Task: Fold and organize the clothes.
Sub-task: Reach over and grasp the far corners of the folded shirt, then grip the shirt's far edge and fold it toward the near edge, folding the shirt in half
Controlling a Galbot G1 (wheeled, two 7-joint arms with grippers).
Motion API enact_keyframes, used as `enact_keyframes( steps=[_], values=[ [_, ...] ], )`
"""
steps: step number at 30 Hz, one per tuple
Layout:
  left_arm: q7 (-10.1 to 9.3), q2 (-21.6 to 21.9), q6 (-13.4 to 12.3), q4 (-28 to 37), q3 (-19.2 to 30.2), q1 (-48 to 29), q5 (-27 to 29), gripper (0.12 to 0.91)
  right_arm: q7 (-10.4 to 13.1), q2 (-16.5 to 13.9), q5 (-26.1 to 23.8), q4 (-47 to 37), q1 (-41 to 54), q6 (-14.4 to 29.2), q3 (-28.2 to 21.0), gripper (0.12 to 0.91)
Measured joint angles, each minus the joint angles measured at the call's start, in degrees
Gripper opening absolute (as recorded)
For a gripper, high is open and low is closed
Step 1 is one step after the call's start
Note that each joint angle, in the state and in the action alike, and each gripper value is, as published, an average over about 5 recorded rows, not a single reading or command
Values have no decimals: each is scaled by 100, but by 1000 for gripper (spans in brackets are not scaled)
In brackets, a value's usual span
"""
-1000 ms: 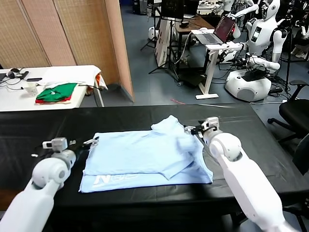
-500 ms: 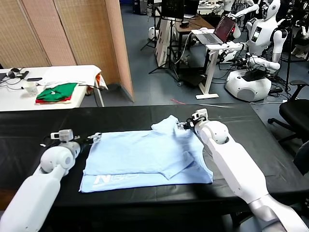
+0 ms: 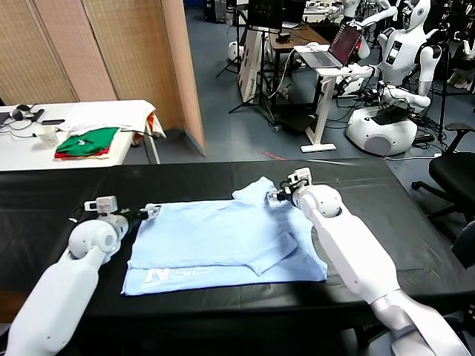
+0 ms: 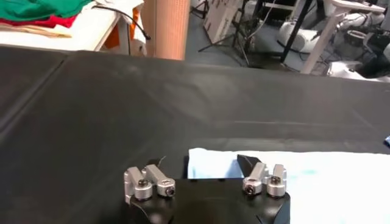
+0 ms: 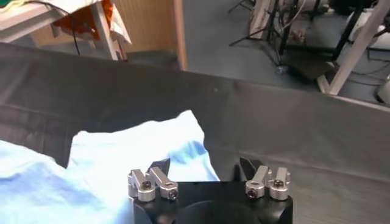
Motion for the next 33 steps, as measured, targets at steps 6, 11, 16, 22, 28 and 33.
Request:
enact_keyframes(
  steps=[6, 11, 16, 22, 28, 33],
  values=[
    [17, 4, -7, 51, 24, -23, 26, 556, -39, 50, -72, -147, 19, 174, 66, 504],
    [41, 2, 2, 61, 60, -34, 45, 289, -87, 86, -152, -207, 21, 246, 92, 258],
    [58, 13, -2, 26, 67, -11, 83, 192, -92, 68, -134, -127, -22, 325, 165, 151],
    [34, 66, -43, -138, -22, 104, 42, 148, -84, -65, 145, 195, -193, 486, 315, 141],
    [3, 165, -116, -485, -178, 301, -13, 148, -45, -230, 317, 726, -424, 495, 478, 141],
    [-13, 274, -125, -900, -361, 553, -74, 148, 32, -412, 368, 1313, -677, 377, 648, 141]
  ],
)
